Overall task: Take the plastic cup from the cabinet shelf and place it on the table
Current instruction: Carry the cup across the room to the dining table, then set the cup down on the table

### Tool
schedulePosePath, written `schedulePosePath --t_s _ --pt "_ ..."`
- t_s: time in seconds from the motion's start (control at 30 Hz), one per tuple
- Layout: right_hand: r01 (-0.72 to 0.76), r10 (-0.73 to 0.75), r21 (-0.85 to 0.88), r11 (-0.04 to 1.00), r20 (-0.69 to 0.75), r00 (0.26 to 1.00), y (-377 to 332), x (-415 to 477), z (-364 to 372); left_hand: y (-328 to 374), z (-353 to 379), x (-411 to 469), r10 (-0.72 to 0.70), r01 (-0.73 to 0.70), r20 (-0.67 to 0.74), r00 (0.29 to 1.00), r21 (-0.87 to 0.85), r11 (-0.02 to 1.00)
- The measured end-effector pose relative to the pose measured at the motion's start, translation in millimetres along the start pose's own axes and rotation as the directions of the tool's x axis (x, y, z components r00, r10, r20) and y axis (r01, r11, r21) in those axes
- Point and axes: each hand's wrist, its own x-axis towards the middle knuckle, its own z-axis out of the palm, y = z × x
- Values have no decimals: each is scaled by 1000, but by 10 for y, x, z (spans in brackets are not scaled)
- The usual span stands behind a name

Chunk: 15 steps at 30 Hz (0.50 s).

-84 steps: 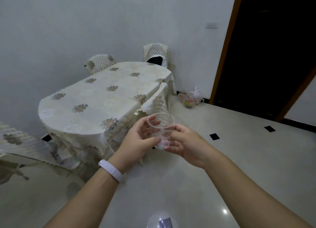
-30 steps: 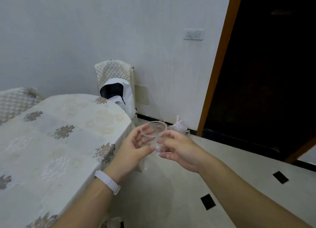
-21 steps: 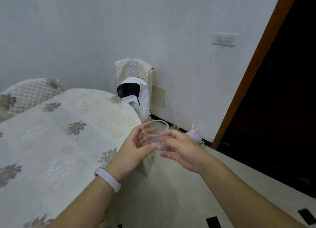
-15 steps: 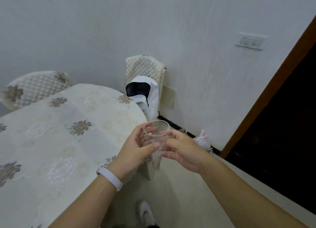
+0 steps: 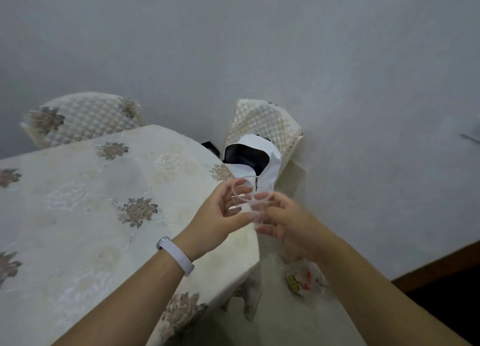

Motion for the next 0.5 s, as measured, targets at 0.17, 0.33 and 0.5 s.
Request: schedulePosePath --t_s 0.17,0.33,0.5 --pt "-53 56 -32 998 117 992 -86 569 202 -58 -382 137 -5 13 -121 993 60 998" --pt "-102 119 -76 992 269 956 -53 1064 445 -141 -718 158 -40 75 -290 956 112 991" --pt "-117 177 -161 980 442 879 -34 1570 655 -189 -922 159 -34 128 -486 873 162 978"
